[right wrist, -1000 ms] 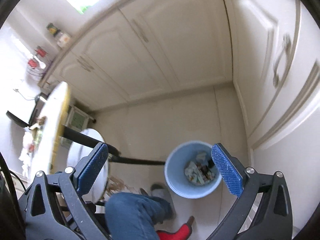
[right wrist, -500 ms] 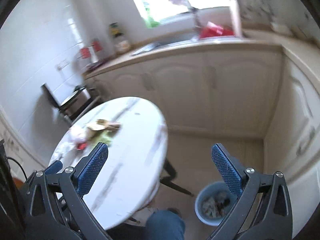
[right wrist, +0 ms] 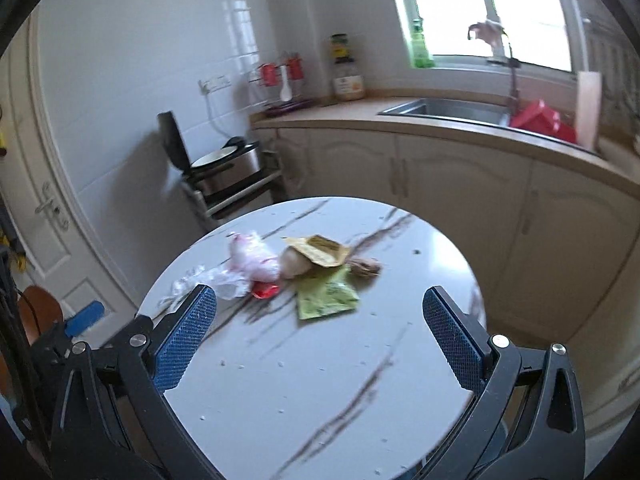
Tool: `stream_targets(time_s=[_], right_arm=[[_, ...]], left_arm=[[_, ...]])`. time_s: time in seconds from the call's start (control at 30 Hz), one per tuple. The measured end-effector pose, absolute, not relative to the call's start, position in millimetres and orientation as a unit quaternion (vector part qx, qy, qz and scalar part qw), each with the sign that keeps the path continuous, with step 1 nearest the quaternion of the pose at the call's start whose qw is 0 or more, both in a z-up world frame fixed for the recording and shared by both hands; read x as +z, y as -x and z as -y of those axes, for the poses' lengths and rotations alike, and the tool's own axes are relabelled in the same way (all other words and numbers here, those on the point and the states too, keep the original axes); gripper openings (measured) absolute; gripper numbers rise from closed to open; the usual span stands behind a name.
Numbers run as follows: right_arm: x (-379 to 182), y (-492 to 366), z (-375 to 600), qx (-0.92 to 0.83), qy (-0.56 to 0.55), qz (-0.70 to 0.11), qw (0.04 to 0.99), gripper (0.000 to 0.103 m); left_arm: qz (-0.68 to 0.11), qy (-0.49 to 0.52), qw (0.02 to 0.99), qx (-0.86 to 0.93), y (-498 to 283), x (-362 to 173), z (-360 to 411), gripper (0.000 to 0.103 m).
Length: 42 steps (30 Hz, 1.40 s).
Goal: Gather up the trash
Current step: 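Bring both tools back over the table, then grasp the clear plastic wrap with the left tool while the right tool grasps the green packet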
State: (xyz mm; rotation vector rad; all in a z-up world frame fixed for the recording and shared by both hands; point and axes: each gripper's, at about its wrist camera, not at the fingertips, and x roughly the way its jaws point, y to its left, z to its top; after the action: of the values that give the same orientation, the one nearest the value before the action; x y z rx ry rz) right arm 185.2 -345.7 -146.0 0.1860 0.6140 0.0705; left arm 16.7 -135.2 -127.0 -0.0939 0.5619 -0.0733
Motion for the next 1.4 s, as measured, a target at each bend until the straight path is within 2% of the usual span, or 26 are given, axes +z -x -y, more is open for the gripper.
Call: stream_targets(time_s=[0.43,0.7,1.0,1.4], right_arm=[[-157,-208,312,0.050,-0.063,-0.318,0.945,0.103],[-177,-231,313,0.039,-0.055,-0.349,0.935,0.103],[-225,-270,322,0.035,-0.064,-0.410,0.909,0.103],[-272,-317,333,0.027,-0.073,-0.466,0.881,0.103]], left_arm=[[-0.270,0.053,0.961,-0.011,-50,-123,103,0.102],[-0.306,0.035,0.951,-0.001,-87,-149,88,0.102],[-0.353,0.035,0.935,0.004,-159,-183,67,0.102],[-0.419,-0.016,0.908,0.003,-281,-214,70,0.101]])
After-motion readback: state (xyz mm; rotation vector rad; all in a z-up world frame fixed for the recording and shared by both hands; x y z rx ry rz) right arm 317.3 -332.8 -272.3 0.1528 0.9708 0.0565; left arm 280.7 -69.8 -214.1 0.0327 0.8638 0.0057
